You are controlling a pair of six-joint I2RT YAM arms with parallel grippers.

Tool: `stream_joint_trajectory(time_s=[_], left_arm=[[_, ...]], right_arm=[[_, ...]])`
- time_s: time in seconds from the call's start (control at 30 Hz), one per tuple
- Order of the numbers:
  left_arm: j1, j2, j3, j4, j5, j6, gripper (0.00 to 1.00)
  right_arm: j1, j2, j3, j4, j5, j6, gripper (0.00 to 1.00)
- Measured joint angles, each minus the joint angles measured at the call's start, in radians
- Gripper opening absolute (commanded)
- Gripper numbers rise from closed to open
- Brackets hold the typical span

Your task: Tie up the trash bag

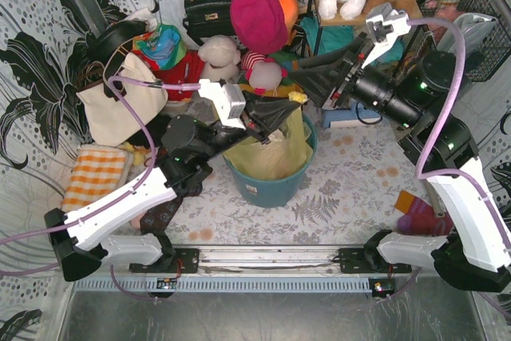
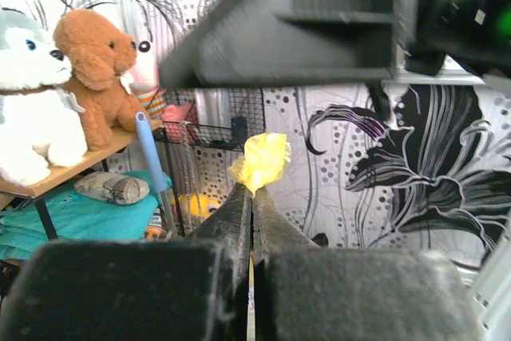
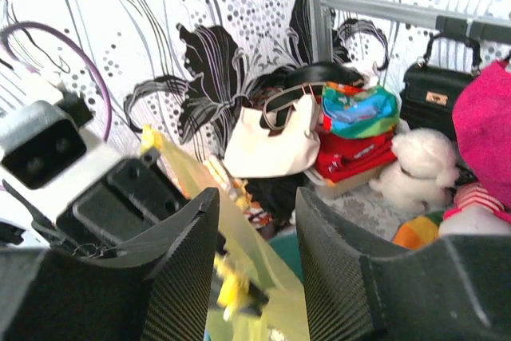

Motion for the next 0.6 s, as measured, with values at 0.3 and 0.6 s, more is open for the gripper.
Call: stream_joint_trajectory(time_s=[0.3,0.6], left_arm=[[0.000,-0.076,-0.080,0.001,0.143,-0.007,0.00],[0.000,-0.076,-0.087,-0.001,0.226,-0.032,0.00]], right_arm=[[0.011,0.198,0.230,-0.035,-0.148,0.048,0.66],[0.163,0.449,0.496,-0.185,-0.198,0.036,0.67]])
